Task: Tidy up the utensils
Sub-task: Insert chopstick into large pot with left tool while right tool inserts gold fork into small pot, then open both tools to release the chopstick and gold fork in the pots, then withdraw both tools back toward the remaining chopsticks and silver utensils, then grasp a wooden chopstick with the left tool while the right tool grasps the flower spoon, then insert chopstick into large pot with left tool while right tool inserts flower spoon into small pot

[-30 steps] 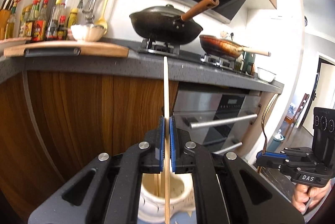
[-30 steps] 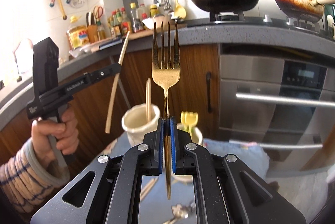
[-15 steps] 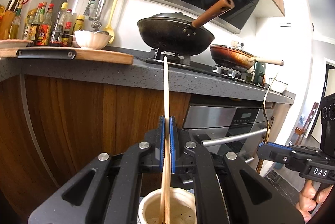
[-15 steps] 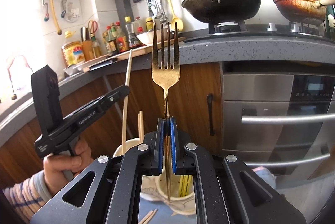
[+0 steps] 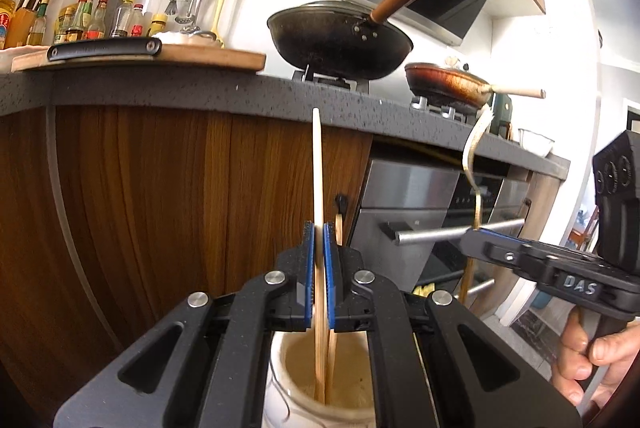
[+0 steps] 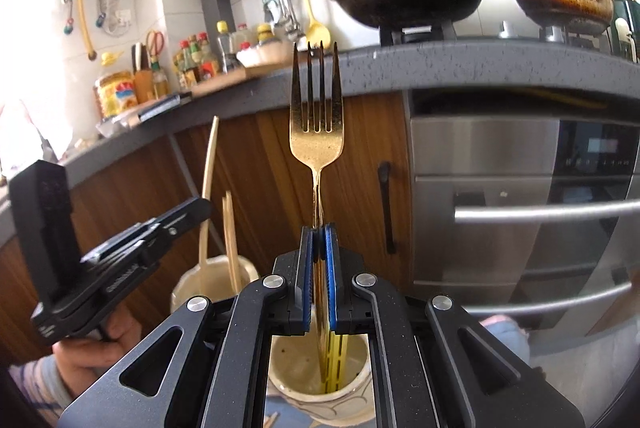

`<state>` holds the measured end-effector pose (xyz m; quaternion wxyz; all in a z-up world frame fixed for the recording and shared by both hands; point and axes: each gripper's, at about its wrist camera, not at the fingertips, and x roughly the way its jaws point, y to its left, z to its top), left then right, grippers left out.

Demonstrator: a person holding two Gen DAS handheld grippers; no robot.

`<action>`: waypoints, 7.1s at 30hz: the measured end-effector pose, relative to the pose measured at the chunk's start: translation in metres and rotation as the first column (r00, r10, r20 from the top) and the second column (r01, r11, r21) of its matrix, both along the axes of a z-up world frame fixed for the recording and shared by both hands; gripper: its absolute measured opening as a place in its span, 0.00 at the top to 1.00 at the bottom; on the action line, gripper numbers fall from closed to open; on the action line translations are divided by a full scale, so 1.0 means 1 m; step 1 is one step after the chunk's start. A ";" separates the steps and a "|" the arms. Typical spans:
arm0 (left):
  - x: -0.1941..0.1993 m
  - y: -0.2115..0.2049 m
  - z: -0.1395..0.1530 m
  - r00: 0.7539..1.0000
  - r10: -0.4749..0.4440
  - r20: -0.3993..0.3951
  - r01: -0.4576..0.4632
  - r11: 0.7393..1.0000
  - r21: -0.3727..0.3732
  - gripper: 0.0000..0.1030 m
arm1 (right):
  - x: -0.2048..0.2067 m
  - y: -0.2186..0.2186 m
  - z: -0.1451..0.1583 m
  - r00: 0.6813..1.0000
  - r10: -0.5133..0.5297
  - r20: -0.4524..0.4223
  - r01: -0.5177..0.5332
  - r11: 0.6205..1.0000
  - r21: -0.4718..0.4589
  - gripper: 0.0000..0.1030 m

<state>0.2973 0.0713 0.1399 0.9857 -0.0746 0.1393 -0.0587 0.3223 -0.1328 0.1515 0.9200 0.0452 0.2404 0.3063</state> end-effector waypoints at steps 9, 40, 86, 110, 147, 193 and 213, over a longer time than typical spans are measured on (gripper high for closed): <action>-0.005 -0.006 -0.014 0.999 -0.004 -0.052 0.006 0.999 0.032 0.96 | -0.011 0.014 -0.036 0.998 0.006 -0.062 -0.012 0.996 -0.093 0.93; -0.035 -0.006 -0.016 0.997 0.006 -0.074 0.002 0.995 0.104 0.94 | -0.036 -0.010 -0.030 0.998 -0.007 -0.060 0.001 0.995 -0.096 0.86; -0.116 -0.051 -0.140 0.884 -0.102 -0.456 0.200 0.964 0.174 0.57 | -0.146 -0.040 -0.147 0.938 -0.070 -0.338 -0.014 0.971 -0.239 0.79; -0.108 -0.047 -0.145 0.864 -0.120 -0.488 0.211 0.968 0.134 0.57 | -0.126 -0.046 -0.153 0.921 -0.078 -0.383 0.010 0.984 -0.175 0.88; -0.103 -0.054 -0.152 0.820 -0.147 -0.553 0.281 0.945 0.165 0.65 | -0.142 -0.060 -0.146 0.929 0.007 -0.370 -0.158 0.912 -0.378 0.95; -0.106 0.003 -0.086 0.753 -0.147 -0.642 0.325 0.931 0.168 0.94 | -0.086 -0.039 -0.089 0.883 0.097 -0.459 -0.324 0.834 -0.446 0.96; -0.088 0.028 0.015 0.953 -0.147 -0.265 0.155 0.988 0.010 0.94 | -0.068 -0.069 -0.018 0.972 0.091 -0.219 -0.099 0.995 -0.027 0.96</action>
